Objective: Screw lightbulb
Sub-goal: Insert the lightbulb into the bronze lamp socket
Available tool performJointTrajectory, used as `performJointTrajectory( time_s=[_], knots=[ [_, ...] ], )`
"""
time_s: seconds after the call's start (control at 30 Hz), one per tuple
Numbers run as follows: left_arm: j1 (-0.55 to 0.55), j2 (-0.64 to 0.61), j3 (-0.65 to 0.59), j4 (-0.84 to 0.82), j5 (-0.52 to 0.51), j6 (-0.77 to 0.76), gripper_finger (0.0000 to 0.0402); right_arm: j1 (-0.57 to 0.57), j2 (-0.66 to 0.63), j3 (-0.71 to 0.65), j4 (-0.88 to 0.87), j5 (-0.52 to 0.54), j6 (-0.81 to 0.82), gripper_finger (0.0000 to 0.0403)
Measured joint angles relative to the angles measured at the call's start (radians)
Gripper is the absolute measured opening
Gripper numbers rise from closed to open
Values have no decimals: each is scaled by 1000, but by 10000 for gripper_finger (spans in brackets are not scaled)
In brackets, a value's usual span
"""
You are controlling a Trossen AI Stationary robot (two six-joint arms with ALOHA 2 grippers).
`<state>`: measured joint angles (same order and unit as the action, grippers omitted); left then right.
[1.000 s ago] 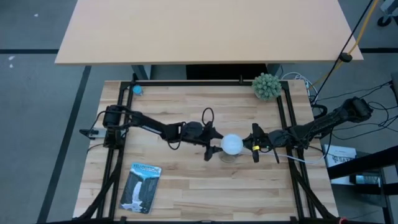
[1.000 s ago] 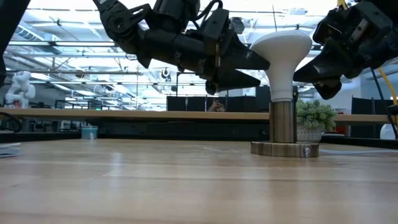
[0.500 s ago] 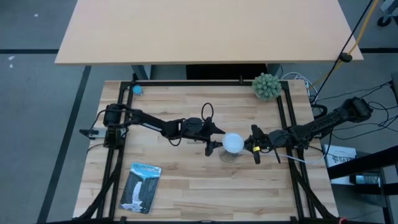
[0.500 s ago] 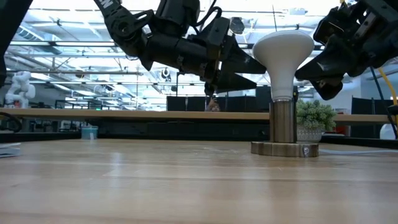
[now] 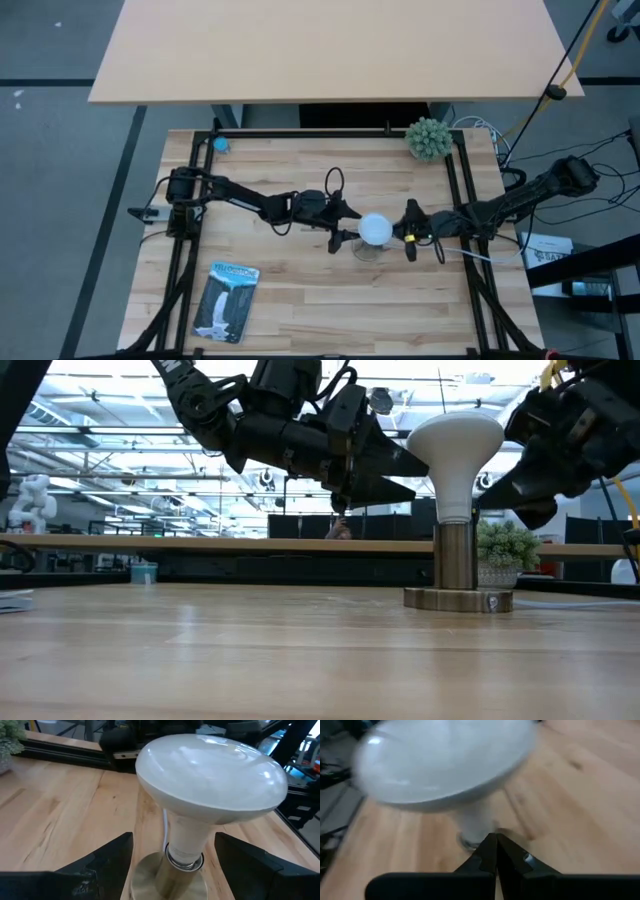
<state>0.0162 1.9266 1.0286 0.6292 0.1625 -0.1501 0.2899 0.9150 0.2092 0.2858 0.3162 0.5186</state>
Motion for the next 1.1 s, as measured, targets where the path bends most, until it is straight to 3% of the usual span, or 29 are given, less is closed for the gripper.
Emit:
performJointTrajectory(
  time_s=[0.2, 1.1],
  knots=[
    [-3, 0, 0, 0, 6, 1, 284, -1, 0, 0, 83, 82, -90, 0],
    [17, 0, 0, 13, -6, -6, 284, 0, 0, 0, 111, 21, -55, 0]
  ],
)
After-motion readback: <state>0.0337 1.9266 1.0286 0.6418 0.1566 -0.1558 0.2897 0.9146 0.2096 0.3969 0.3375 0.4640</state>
